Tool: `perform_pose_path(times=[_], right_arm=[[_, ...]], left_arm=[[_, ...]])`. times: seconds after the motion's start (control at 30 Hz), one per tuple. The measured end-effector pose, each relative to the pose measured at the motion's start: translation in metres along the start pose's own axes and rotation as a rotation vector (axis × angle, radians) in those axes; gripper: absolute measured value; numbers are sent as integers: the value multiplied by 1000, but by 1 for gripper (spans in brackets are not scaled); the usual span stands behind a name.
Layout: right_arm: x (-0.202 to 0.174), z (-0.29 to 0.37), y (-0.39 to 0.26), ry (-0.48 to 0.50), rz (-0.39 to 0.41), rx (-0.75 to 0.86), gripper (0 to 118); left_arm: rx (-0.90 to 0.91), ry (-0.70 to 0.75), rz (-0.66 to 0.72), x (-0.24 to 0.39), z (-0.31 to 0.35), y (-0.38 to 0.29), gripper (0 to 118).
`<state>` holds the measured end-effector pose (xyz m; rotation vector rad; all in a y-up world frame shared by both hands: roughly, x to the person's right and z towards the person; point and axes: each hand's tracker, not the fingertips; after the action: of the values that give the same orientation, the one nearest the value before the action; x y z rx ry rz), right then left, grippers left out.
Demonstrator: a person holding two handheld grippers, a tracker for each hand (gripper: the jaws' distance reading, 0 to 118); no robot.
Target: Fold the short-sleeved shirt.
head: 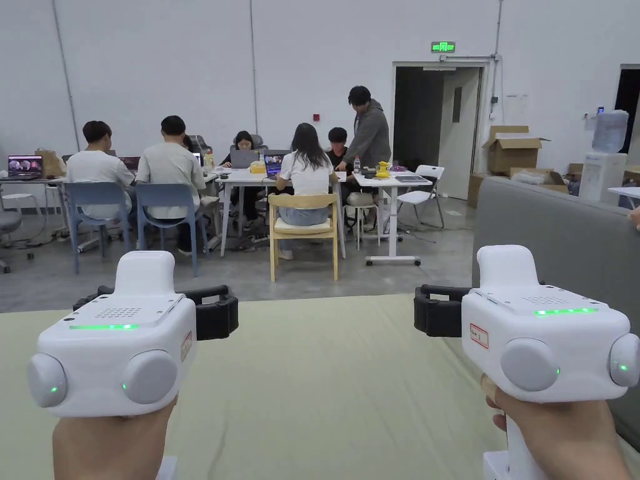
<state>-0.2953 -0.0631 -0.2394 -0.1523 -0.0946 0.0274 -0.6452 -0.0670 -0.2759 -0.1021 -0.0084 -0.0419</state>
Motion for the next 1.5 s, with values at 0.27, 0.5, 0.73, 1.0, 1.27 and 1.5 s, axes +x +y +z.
perform_pose_path(times=[0.27, 0.5, 0.73, 1.0, 1.27, 1.5], right_arm=[[2, 0, 0, -5, 0, 1, 118], [2, -2, -1, -7, -1, -3, 118], [2, -2, -1, -5, -2, -3, 118], [2, -1, -1, -7, -5, -1, 118], [5, 3, 0, -14, -8, 4, 118], [5, 7, 2, -16, 1, 8, 118]], left_arm=[[-7, -3, 1, 2, -2, -1, 118], [-9, -4, 2, 2, -2, -2, 118], [-12, -6, 9, 1, -3, -2, 118], [-10, -10, 9, 1, -3, -1, 118], [-13, -21, 9, 5, -2, -1, 118], [-17, -22, 10, 7, -3, -2, 118]])
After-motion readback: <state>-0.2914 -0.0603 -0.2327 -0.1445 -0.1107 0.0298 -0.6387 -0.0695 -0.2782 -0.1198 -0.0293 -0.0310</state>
